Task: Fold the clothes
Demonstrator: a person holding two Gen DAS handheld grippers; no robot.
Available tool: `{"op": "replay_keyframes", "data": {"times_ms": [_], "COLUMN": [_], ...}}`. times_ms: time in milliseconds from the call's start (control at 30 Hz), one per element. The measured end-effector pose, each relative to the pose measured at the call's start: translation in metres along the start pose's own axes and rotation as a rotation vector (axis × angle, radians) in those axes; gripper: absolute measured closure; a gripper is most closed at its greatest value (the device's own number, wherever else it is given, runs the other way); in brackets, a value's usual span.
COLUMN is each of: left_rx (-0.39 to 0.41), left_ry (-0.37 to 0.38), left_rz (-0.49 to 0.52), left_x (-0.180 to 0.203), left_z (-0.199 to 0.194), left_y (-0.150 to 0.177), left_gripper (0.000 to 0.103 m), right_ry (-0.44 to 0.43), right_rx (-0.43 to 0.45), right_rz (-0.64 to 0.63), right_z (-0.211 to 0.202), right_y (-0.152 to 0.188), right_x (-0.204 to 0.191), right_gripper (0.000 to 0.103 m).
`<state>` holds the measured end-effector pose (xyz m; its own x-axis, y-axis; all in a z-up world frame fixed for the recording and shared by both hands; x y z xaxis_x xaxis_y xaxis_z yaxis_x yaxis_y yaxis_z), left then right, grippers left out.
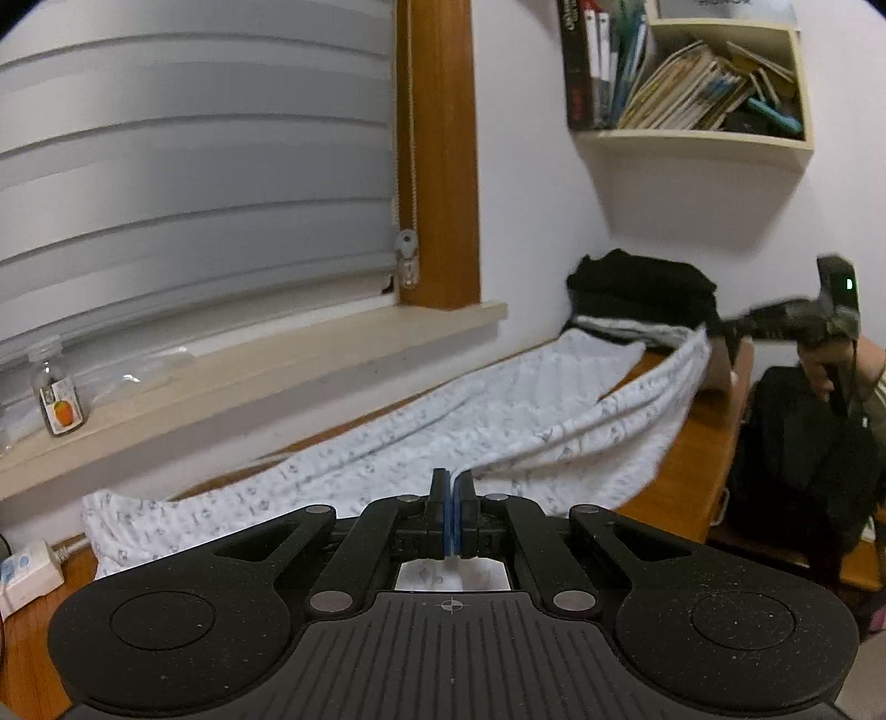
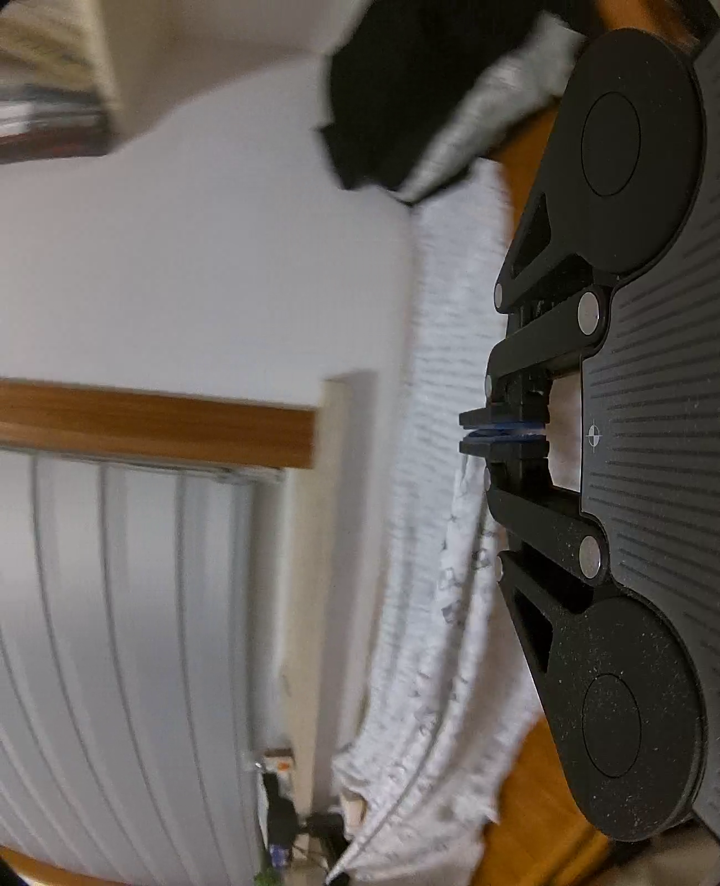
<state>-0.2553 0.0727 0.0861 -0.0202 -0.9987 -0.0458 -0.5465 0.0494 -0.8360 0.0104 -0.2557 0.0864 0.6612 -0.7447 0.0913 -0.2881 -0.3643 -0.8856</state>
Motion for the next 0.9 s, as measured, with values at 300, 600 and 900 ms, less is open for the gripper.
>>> {"op": "replay_keyframes", "data": {"times_ms": [300,600,900], "left_rx": [-0.147,-0.138,-0.169], "left_ry": [-0.041,-0.022,0.071], "left_rz": [-0.099,-0.075,0.029], "left_x": [-0.041,-0.029,0.03], "left_z": [0.066,0.077,0.129], "left_y": [0.029,0.025,-0.001], "left_gripper": [0.101,0.085,0.068], "right_ry": [0.085,0.166,0.162], "right_rx": [-0.067,-0.126,-0.161], "right_rz": [0.034,0.1,0.171], "right_z": [0.091,0.048,0.028], "right_y": [-0.012,0.064,0.115], "right_x": [0.002,0.055,0.086], "right_gripper": [0.074,0.054,0.048]}}
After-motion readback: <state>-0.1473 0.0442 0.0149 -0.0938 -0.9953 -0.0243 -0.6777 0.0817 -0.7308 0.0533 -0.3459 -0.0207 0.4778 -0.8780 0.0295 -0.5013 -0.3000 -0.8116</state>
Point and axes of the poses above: each gripper's, at about its wrist camera, not at the fingertips, and z roughly the way its jaws point, x to its right, y to its underside, the point moved 9 cm from there along z, roughly the way its jaws point, and after that the axes turned 9 degrees about -x, right-handed, at the moved point
